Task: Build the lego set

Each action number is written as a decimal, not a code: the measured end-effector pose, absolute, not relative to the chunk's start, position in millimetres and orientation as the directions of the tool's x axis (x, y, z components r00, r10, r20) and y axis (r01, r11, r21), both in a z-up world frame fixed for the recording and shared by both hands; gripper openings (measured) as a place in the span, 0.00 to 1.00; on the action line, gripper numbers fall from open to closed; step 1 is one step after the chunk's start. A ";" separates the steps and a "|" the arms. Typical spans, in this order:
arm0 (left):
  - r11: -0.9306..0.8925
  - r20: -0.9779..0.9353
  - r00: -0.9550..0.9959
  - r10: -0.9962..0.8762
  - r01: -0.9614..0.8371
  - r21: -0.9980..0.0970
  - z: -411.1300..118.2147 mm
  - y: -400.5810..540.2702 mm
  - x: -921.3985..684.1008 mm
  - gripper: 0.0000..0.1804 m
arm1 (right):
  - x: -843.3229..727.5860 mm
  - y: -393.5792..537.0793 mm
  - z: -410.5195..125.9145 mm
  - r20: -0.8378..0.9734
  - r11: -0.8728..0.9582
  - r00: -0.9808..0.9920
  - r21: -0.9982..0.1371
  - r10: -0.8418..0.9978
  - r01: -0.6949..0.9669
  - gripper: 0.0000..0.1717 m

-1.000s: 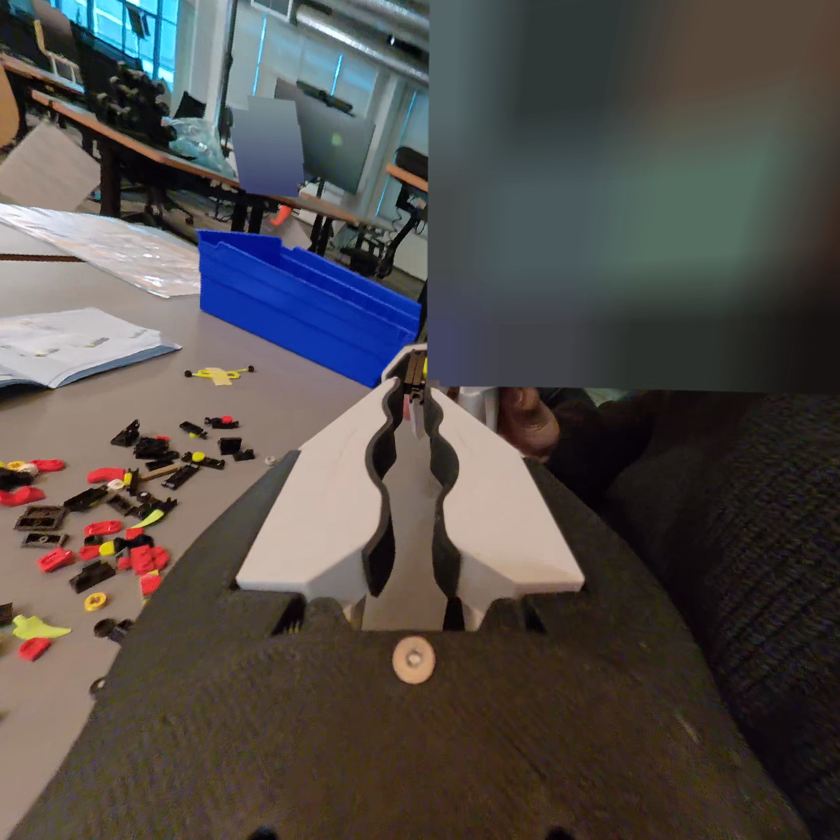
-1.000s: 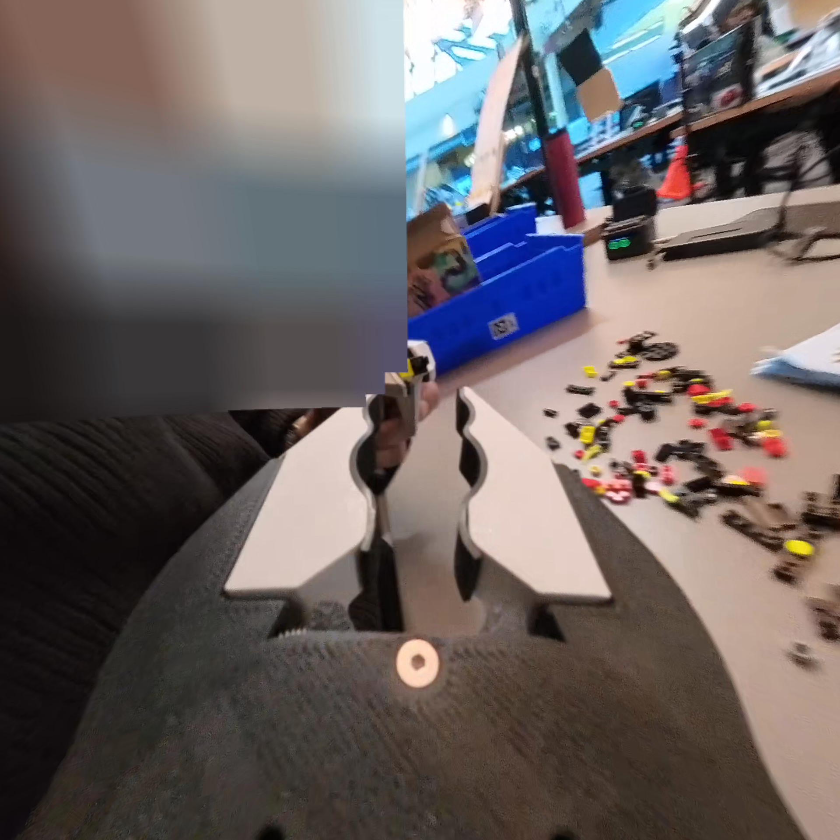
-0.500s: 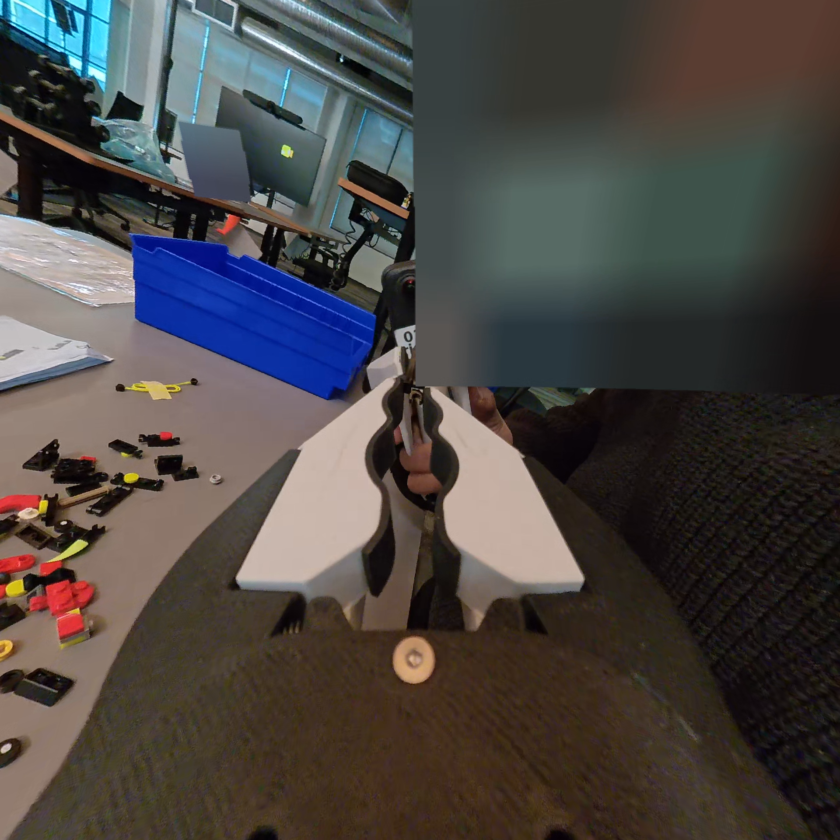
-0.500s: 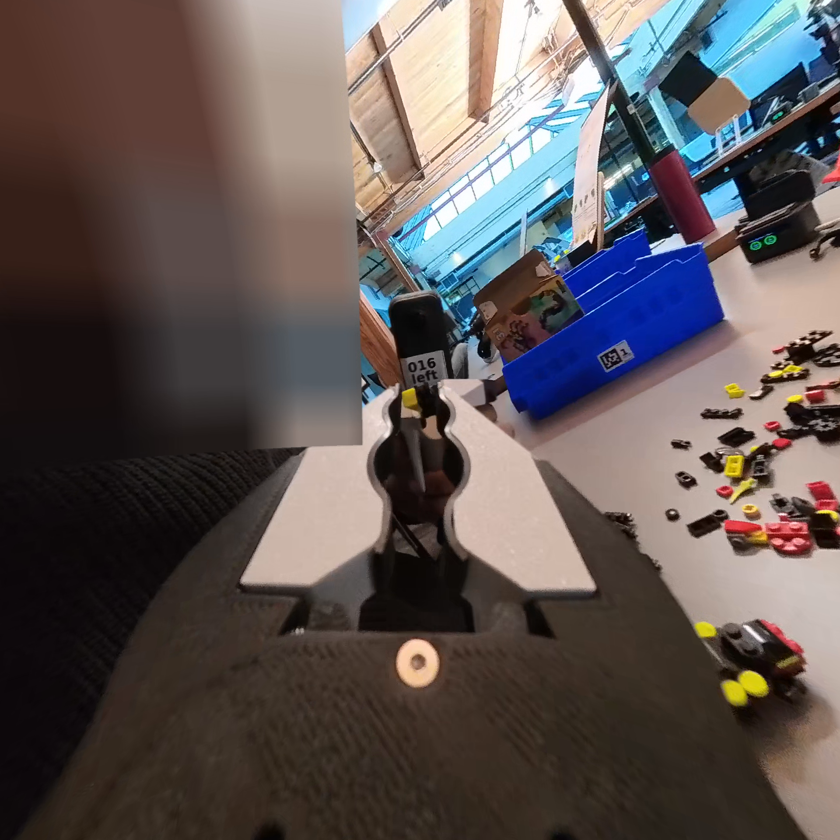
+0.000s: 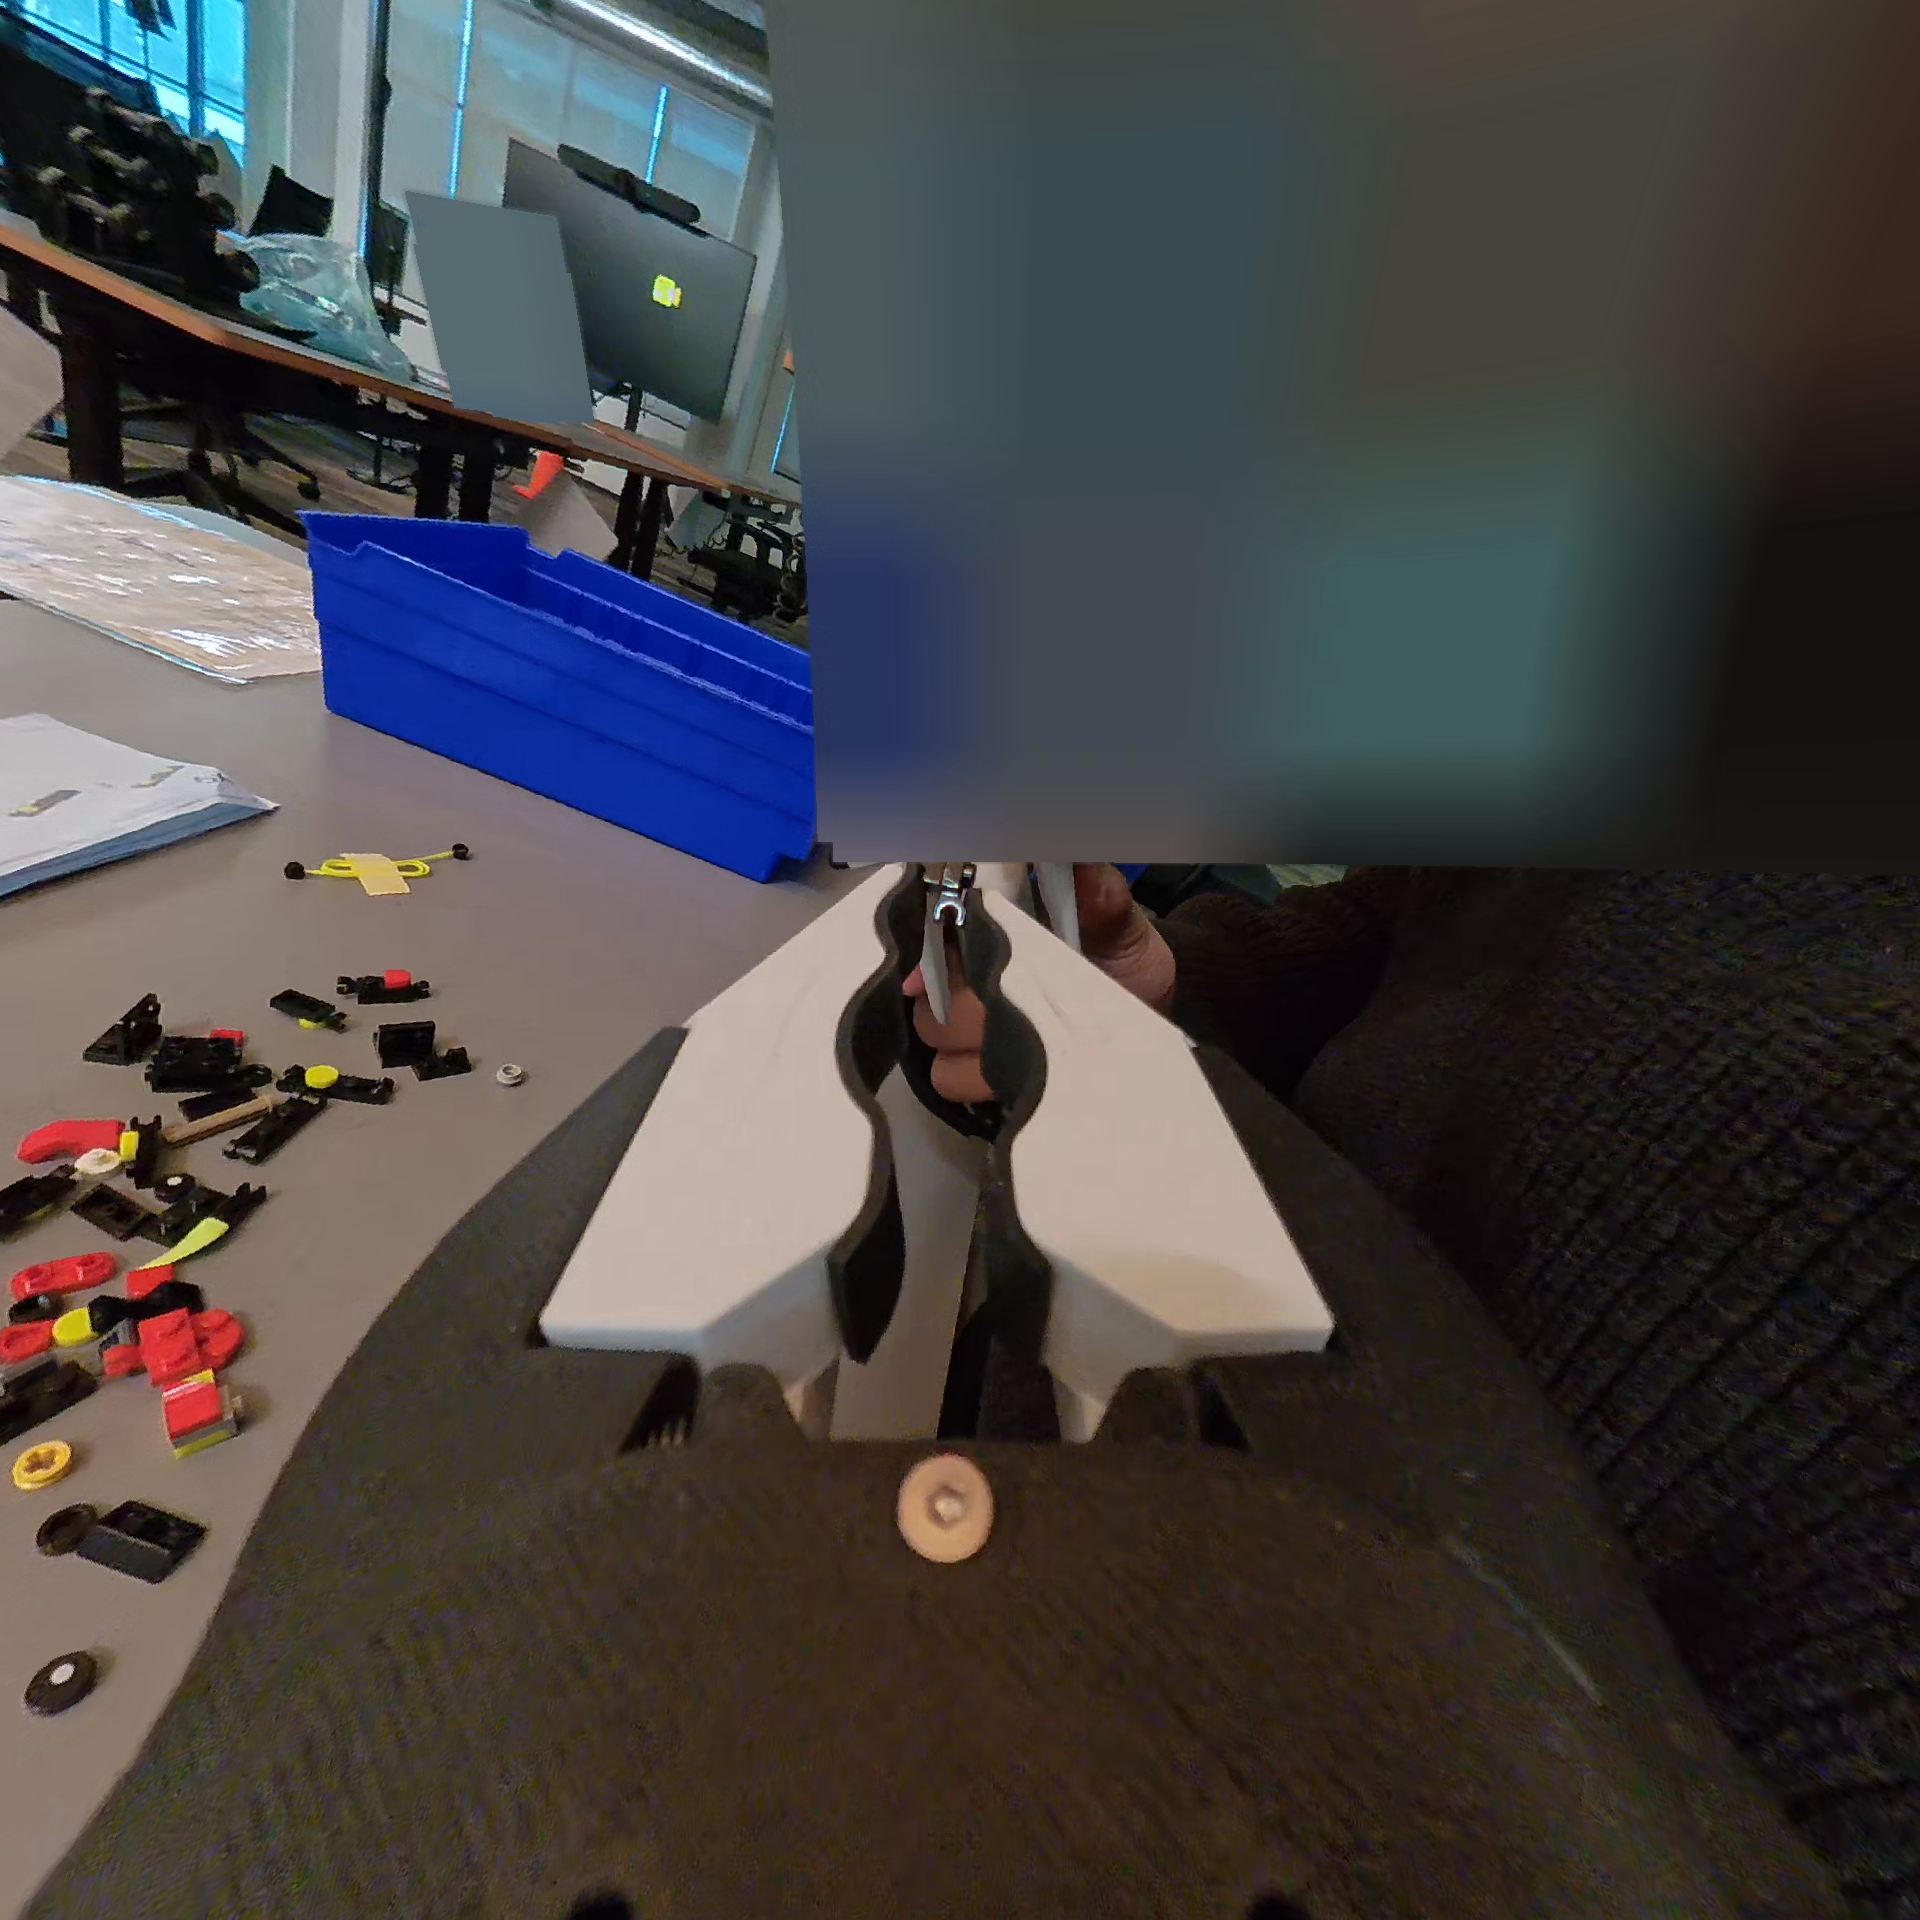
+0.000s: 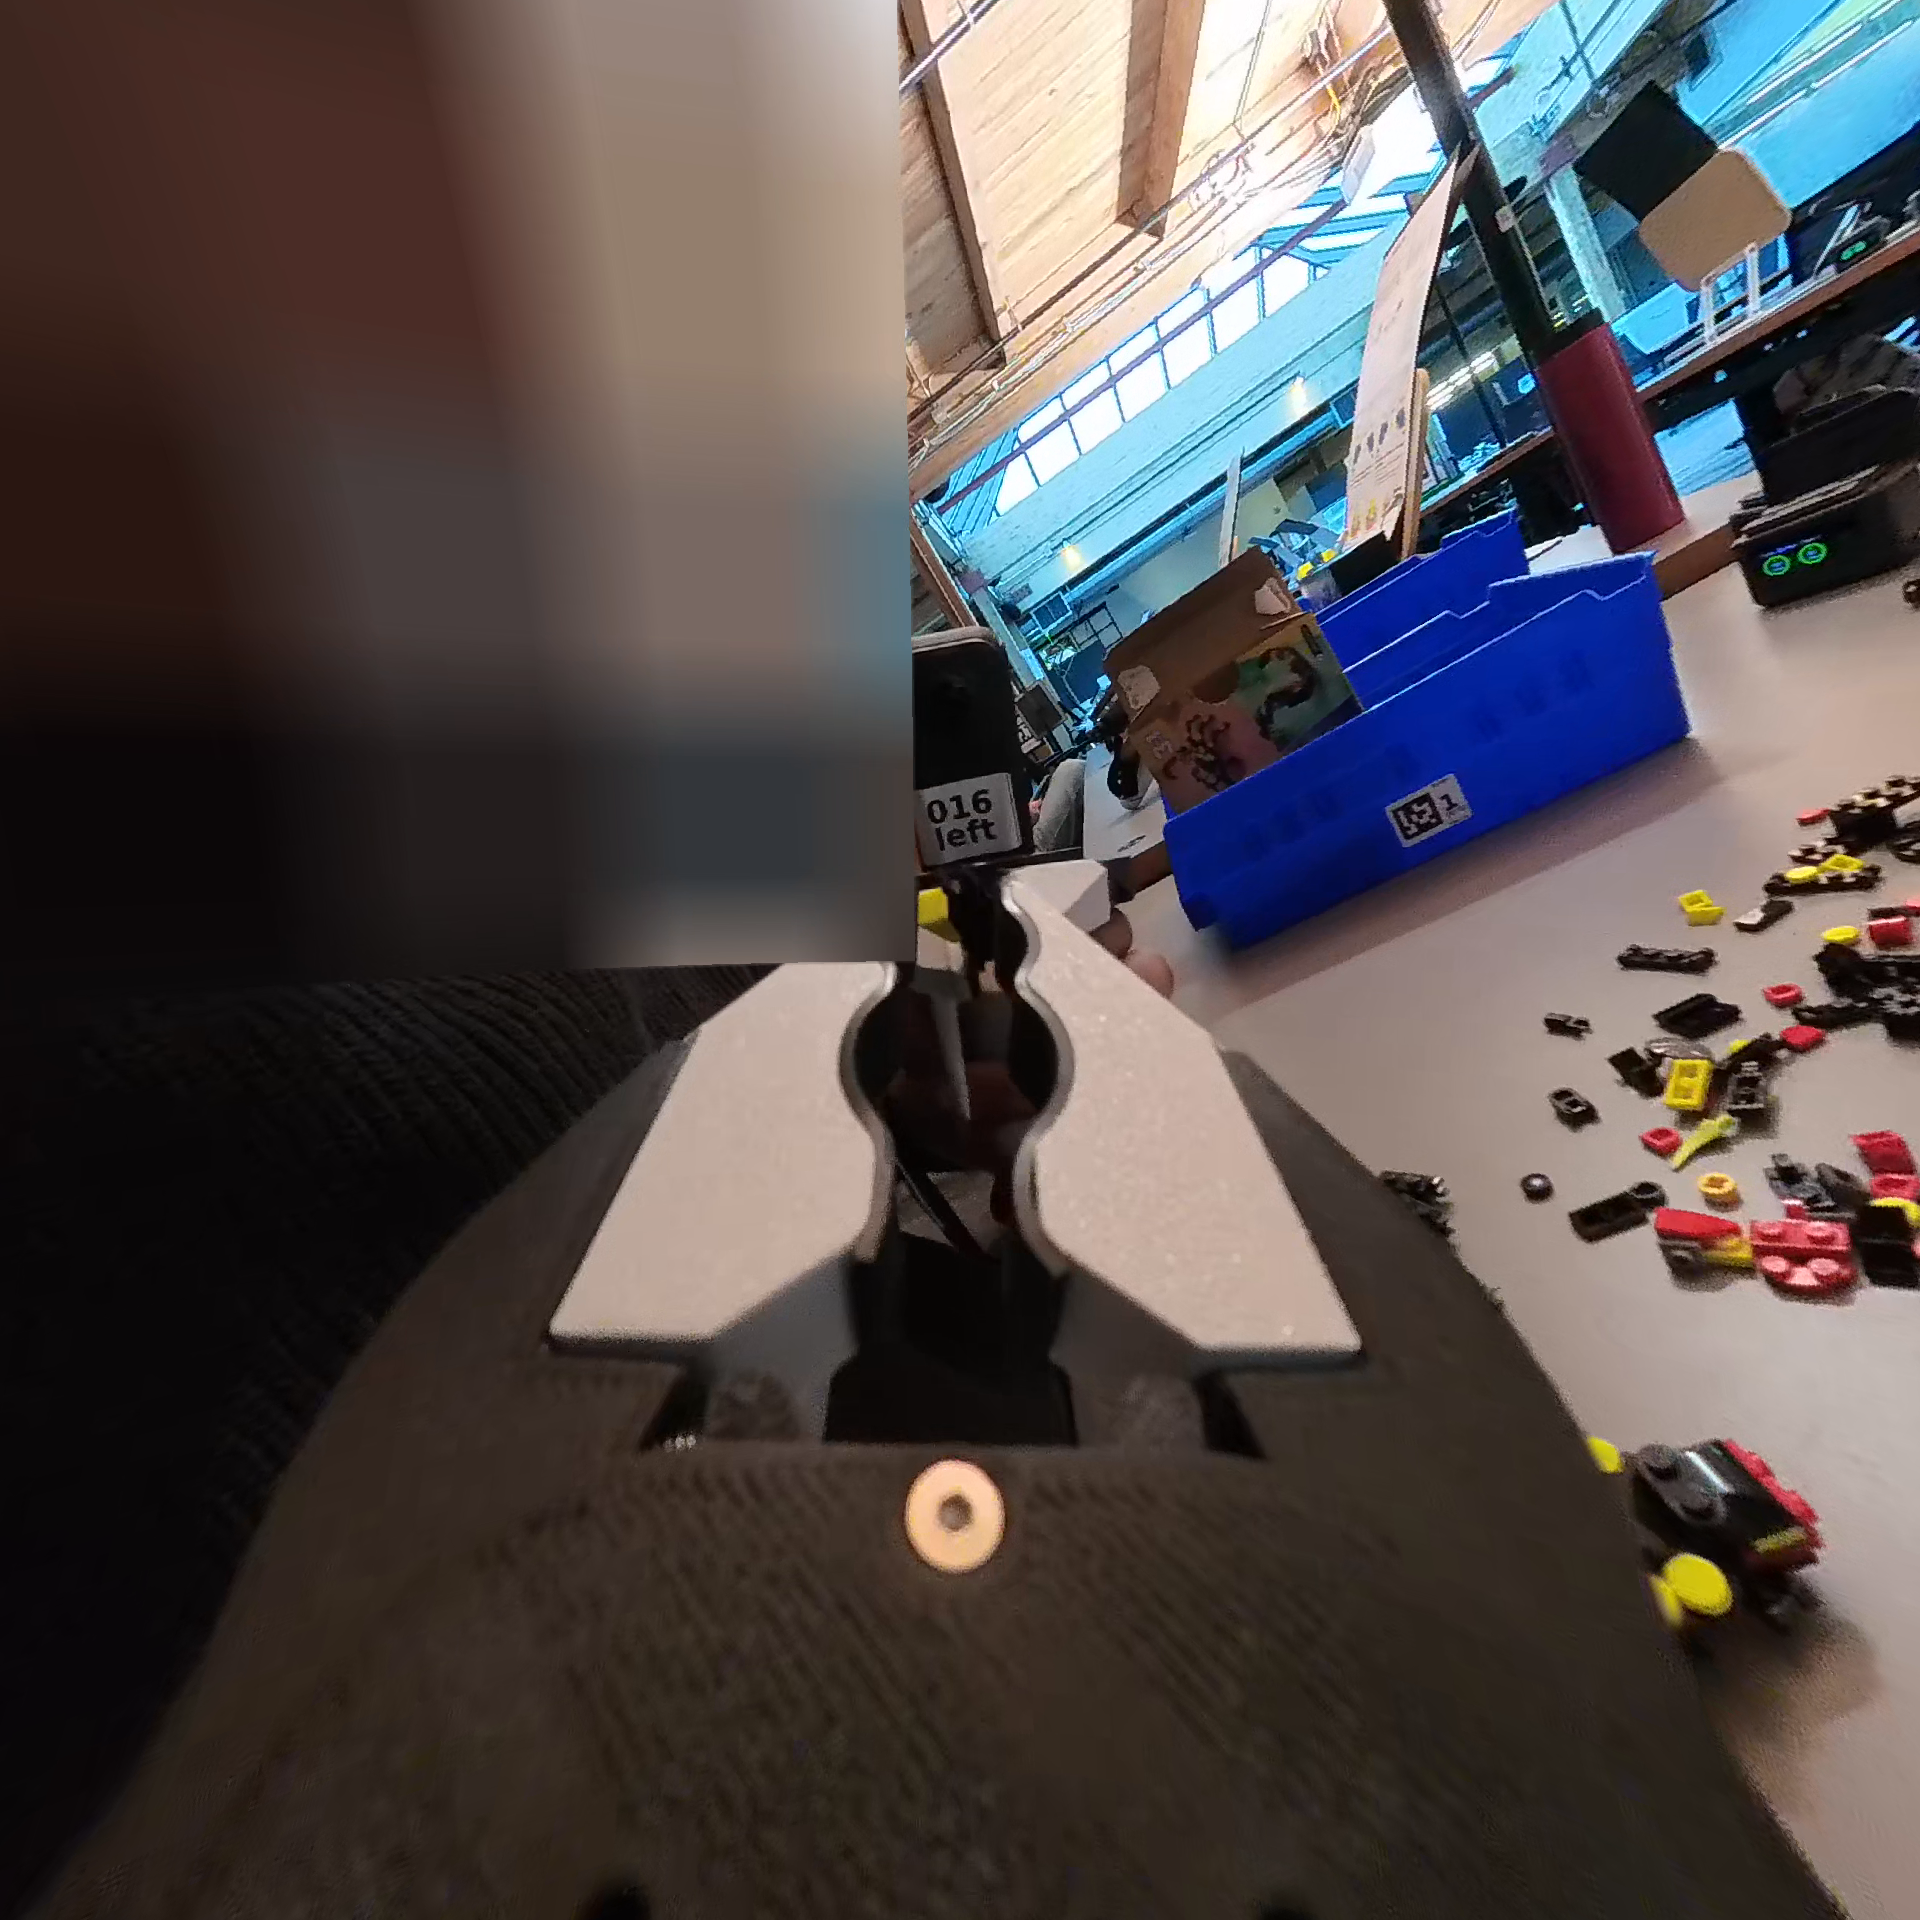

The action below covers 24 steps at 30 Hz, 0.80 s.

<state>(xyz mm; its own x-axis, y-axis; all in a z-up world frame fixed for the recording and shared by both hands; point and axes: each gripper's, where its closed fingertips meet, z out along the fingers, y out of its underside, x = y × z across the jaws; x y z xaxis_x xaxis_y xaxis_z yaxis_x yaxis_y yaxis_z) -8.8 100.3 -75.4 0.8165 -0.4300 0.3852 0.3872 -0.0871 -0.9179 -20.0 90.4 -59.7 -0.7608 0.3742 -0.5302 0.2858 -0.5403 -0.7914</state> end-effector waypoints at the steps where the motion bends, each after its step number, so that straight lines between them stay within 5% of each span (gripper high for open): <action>1: -0.090 0.391 0.816 -0.427 0.391 -0.916 -75.5 100.5 -8.8 0.02 | -20.0 90.5 -59.8 -0.521 -0.533 -0.762 -0.799 0.383 0.278 0.07; 24: -0.103 0.401 0.819 -0.409 0.396 -0.913 -77.1 101.9 -6.4 0.02 | -19.9 92.0 -62.4 -0.373 -0.387 -0.753 -0.906 0.542 0.171 0.06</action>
<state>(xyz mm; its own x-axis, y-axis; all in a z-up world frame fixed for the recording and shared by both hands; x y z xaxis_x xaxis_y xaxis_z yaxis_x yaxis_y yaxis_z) -6.4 101.9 -77.1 0.8195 -0.4090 0.4015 0.3956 -0.1032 -0.9126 -19.9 92.0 -62.4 -0.7531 0.5421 -0.3729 0.1705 -0.3866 -0.9064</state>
